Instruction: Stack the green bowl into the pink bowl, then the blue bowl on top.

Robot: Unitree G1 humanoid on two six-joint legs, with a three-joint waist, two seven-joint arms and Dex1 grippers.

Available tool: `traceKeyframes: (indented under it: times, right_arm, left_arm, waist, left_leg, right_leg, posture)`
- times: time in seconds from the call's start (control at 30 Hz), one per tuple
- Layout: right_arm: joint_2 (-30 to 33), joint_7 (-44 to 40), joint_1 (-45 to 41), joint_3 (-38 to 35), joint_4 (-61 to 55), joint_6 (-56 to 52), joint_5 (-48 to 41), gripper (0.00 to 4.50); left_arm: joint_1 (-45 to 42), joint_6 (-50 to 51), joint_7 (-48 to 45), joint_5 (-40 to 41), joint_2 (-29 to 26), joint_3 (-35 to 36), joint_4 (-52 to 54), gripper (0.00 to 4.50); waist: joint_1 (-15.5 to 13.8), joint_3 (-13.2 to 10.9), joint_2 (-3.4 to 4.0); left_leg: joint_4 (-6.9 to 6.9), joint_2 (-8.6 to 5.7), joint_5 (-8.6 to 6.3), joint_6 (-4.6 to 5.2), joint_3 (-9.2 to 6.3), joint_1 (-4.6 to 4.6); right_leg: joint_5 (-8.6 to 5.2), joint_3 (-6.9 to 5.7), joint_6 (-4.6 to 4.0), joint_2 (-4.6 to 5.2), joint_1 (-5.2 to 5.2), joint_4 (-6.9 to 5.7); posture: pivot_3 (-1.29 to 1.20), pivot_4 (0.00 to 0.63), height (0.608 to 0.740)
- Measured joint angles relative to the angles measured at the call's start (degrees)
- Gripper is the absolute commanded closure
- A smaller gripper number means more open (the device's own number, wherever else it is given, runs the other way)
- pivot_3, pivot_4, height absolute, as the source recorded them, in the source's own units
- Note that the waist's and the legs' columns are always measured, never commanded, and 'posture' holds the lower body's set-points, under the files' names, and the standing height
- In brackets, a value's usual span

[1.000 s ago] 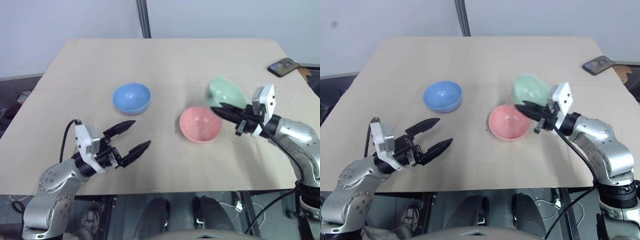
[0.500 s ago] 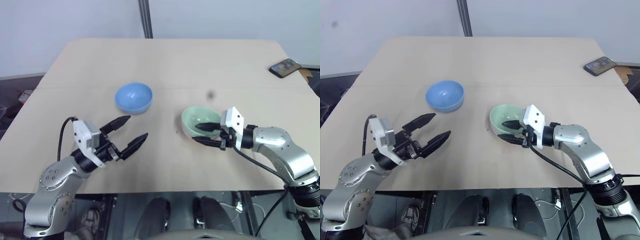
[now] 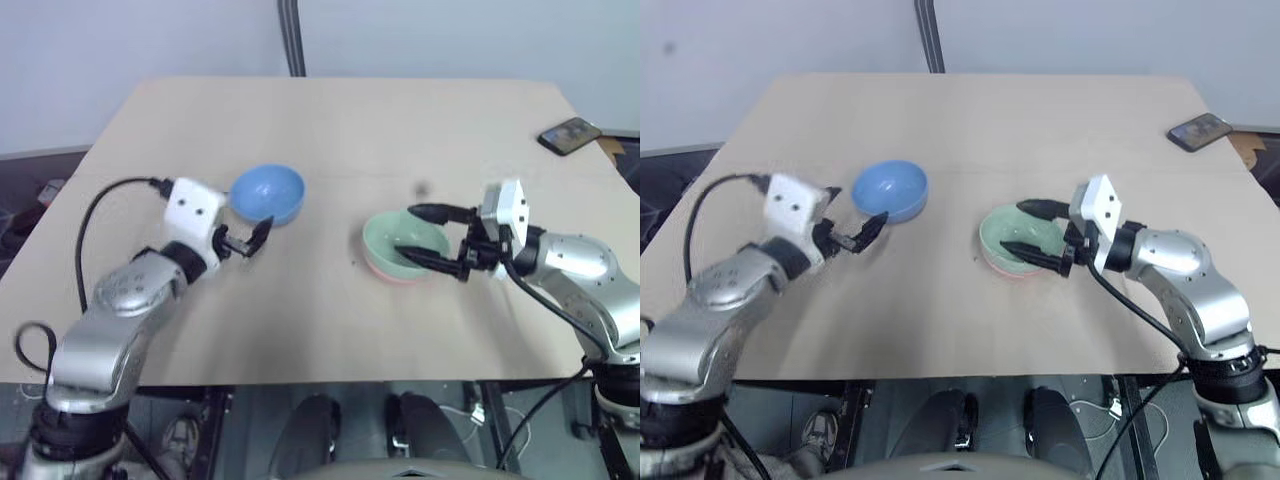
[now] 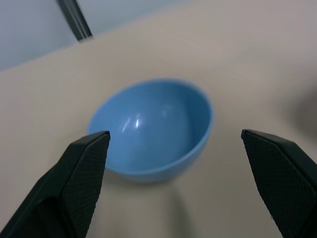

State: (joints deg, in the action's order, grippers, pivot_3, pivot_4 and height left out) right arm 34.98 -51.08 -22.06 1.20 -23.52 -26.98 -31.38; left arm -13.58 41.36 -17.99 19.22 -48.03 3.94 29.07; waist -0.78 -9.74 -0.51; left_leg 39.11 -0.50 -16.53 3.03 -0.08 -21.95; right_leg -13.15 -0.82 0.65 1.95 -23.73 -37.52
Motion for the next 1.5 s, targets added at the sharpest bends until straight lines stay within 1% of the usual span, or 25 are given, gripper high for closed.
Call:
traceKeyframes:
  times: [0.03,0.17,0.2,0.27,0.33,0.37,0.4,0.5,0.67,0.8,0.9,0.97,1.03,1.1,1.2,1.23,1.3,1.33,1.37,1.4,1.43,1.47,1.5]
  right_arm:
    - [-0.1,0.1,-0.2,0.1,0.3,0.2,0.3,1.21]
    - [-0.6,0.4,-0.3,0.3,2.0,1.0,1.7,1.21]
    - [-0.9,0.4,-0.3,0.3,2.1,1.1,1.9,1.15]
    - [-1.2,0.5,-0.3,0.3,2.1,1.2,2.1,1.15]
    - [-1.3,0.7,-0.3,0.3,2.1,1.3,2.2,1.15]
    - [-1.3,0.8,-0.3,0.3,2.1,1.4,2.3,1.15]
    - [-1.6,1.3,-0.3,0.3,2.2,1.7,2.9,1.15]
    - [-1.7,1.8,-0.3,0.3,2.2,2.3,3.5,1.15]
    - [-1.9,2.9,0.3,0.1,2.2,2.5,3.9,1.15]
    - [-2.5,5.3,2.0,-1.2,2.2,3.6,4.5,1.15]
    - [-2.7,8.0,5.3,-4.3,2.5,4.9,5.6,1.15]
    - [-2.5,9.3,8.3,-6.5,2.9,6.0,6.4,1.15]
    - [-2.0,10.1,11.9,-8.6,3.4,7.0,7.2,1.15]
    - [-1.6,10.8,15.0,-11.3,3.7,7.9,7.9,1.15]
    - [-1.5,11.8,17.2,-13.7,3.9,9.5,8.7,1.15]
    - [-1.5,12.7,18.0,-14.4,3.8,10.0,9.0,1.15]
    - [-1.6,13.7,19.0,-15.1,3.5,10.3,9.5,1.15]
    - [-1.6,14.1,19.5,-15.4,3.3,10.3,9.6,1.15]
    - [-1.6,14.3,19.7,-15.5,3.3,10.3,9.6,1.15]
    - [-1.6,15.0,20.4,-15.7,2.7,10.3,9.7,1.15]
    - [-1.7,15.1,20.6,-15.7,2.4,10.3,9.7,1.15]
    - [-1.7,15.3,20.7,-15.7,2.1,10.3,9.7,1.15]
    - [-1.7,15.4,20.8,-15.7,1.8,10.3,9.7,1.15]
  left_arm:
    - [-2.0,0.0,-1.3,-2.4,-2.0,-2.8,-1.4,0.00]
    - [-6.9,-1.0,-4.9,-10.4,-3.5,-12.7,-7.4,0.00]
    - [-7.5,-1.4,-5.9,-12.3,-3.7,-14.8,-8.5,0.55]
    - [-8.0,-2.4,-7.6,-14.8,-3.7,-17.7,-10.0,1.34]
    - [-8.1,-3.0,-8.2,-15.7,-3.7,-18.5,-10.4,2.18]
    - [-8.1,-3.1,-8.5,-16.1,-3.6,-18.8,-10.6,2.50]
    - [-9.1,-4.4,-8.7,-18.3,-3.2,-19.8,-12.1,2.81]
    - [-10.1,-6.0,-9.8,-20.4,-1.7,-20.1,-13.5,4.47]
    - [-10.2,-10.3,-13.0,-20.8,-0.8,-19.0,-13.9,4.47]
    - [-12.1,-14.2,-18.9,-16.6,0.6,-16.0,-11.1,4.47]
    - [-16.7,-15.9,-24.4,-11.3,2.7,-15.0,-8.8,4.47]
    - [-20.1,-18.9,-29.0,-7.7,4.9,-14.7,-8.3,4.47]
    - [-23.2,-20.9,-35.1,-3.8,5.8,-15.0,-8.3,4.47]
    - [-25.9,-22.3,-41.2,-2.2,5.8,-16.2,-10.3,4.47]
    - [-28.9,-26.8,-46.0,-2.7,7.3,-18.2,-15.3,4.47]
    - [-31.1,-29.1,-48.3,-3.3,8.9,-19.3,-18.5,4.18]
    - [-33.4,-31.0,-51.8,-3.6,9.8,-20.9,-21.9,3.59]
    - [-33.8,-31.9,-53.6,-3.8,9.9,-21.4,-23.1,3.03]
    - [-33.8,-32.3,-54.6,-4.0,9.9,-21.8,-23.8,2.67]
    - [-33.9,-33.2,-55.6,-4.1,10.8,-22.0,-25.0,2.16]
    - [-33.8,-33.4,-55.7,-4.1,11.2,-22.1,-25.3,1.83]
    - [-33.8,-33.5,-55.8,-4.0,11.5,-22.0,-25.4,1.39]
    - [-33.8,-32.9,-55.7,-3.2,12.0,-21.8,-25.2,1.39]
  waist:
    - [0.0,0.0,0.01]
    - [0.0,0.0,0.01]
    - [0.0,0.0,0.01]
    - [0.1,0.0,0.01]
    - [0.1,0.0,0.00]
    - [0.0,0.0,0.00]
    - [0.0,0.0,0.00]
    - [-0.1,0.0,0.00]
    - [0.0,0.0,-0.01]
    - [-0.2,0.0,-0.02]
    - [-0.4,0.0,-0.06]
    - [-0.5,0.0,-0.06]
    - [-0.3,0.0,-0.05]
    - [0.2,0.0,-0.04]
    - [0.4,0.0,-0.04]
    - [0.2,0.0,-0.04]
    - [0.2,0.0,-0.04]
    - [0.3,0.0,-0.03]
    - [0.4,0.0,-0.03]
    - [0.4,0.0,-0.04]
    - [0.4,0.0,-0.04]
    - [0.3,0.0,-0.04]
    - [0.3,0.0,-0.04]
  left_leg:
    - [-0.01,-0.01,0.00,0.00,0.02,0.00]
    - [-0.02,-0.02,0.01,-0.02,0.03,-0.09]
    - [-0.02,-0.02,0.01,-0.02,0.03,-0.12]
    - [-0.02,0.00,0.08,-0.13,0.03,-0.22]
    - [-0.02,0.00,0.11,-0.20,0.03,-0.29]
    - [-0.02,0.00,0.12,-0.20,0.03,-0.36]
    - [0.05,-0.01,0.12,-0.21,0.03,-0.56]
    - [0.15,-0.03,0.12,-0.20,0.02,-0.74]
    - [0.15,-0.03,0.13,-0.22,0.03,-0.87]
    - [0.20,-0.06,0.14,-0.22,0.03,-0.91]
    - [0.25,-0.13,0.14,-0.22,0.02,-0.93]
    - [0.27,-0.16,0.14,-0.22,0.03,-0.94]
    - [0.27,-0.18,0.15,-0.22,0.06,-0.92]
    - [0.26,-0.15,0.16,-0.23,0.17,-0.83]
    - [0.27,-0.09,0.15,-0.19,0.21,-0.73]
    - [0.27,-0.08,0.15,-0.17,0.19,-0.74]
    - [0.28,-0.07,0.18,-0.13,0.21,-0.71]
    - [0.28,-0.05,0.18,-0.13,0.26,-0.68]
    - [0.28,-0.04,0.18,-0.12,0.28,-0.68]
    - [0.29,-0.02,0.18,-0.12,0.28,-0.68]
    - [0.30,-0.01,0.18,-0.12,0.28,-0.69]
    - [0.31,0.00,0.18,-0.12,0.28,-0.71]
    - [0.32,0.00,0.18,-0.12,0.28,-0.71]
  right_leg:
    - [0.00,0.02,0.00,0.00,0.00,-0.01]
    - [0.00,0.02,0.00,0.03,-0.10,0.00]
    - [0.00,0.02,0.00,0.03,-0.13,0.01]
    - [0.00,0.03,0.00,0.03,-0.23,0.00]
    - [0.00,0.02,0.00,0.04,-0.30,0.00]
    - [0.00,0.02,0.00,0.04,-0.37,-0.01]
    - [0.00,0.02,0.00,0.06,-0.58,-0.10]
    - [0.01,0.01,0.01,0.08,-0.71,-0.17]
    - [0.01,0.01,0.01,0.07,-0.85,-0.23]
    - [0.01,0.01,0.01,0.11,-0.85,-0.23]
    - [0.01,-0.01,0.02,0.14,-0.84,-0.25]
    - [0.01,0.00,0.02,0.14,-0.84,-0.26]
    - [0.01,0.02,0.02,0.11,-0.84,-0.26]
    - [0.00,0.13,0.03,0.02,-0.85,-0.36]
    - [0.00,0.16,0.03,-0.11,-0.84,-0.45]
    - [0.00,0.15,0.03,-0.18,-0.84,-0.45]
    - [0.00,0.18,0.03,-0.41,-0.84,-0.48]
    - [0.00,0.24,0.03,-0.44,-0.84,-0.49]
    - [0.00,0.26,0.03,-0.45,-0.84,-0.50]
    - [0.00,0.28,0.04,-0.45,-0.84,-0.50]
    - [0.00,0.27,0.03,-0.46,-0.84,-0.49]
    - [0.00,0.27,0.03,-0.46,-0.85,-0.48]
    - [0.00,0.28,0.04,-0.45,-0.84,-0.48]
  posture:
    - [0.00,0.150,0.740]
    - [0.00,0.150,0.740]
    - [0.00,0.150,0.740]
    - [0.00,0.150,0.740]
    - [0.00,0.150,0.740]
    - [0.00,0.150,0.740]
    - [0.00,0.150,0.740]
    - [0.00,0.150,0.740]
    - [0.00,0.150,0.740]
    - [0.00,0.150,0.740]
    - [0.00,0.150,0.740]
    - [0.00,0.150,0.740]
    - [0.00,0.150,0.740]
    - [0.00,0.150,0.740]
    - [0.00,0.150,0.740]
    - [0.00,0.150,0.740]
    - [0.00,0.150,0.740]
    - [0.00,0.150,0.740]
    - [0.00,0.150,0.740]
    - [0.00,0.150,0.740]
    - [0.00,0.150,0.740]
    - [0.00,0.150,0.740]
    - [0.00,0.150,0.740]
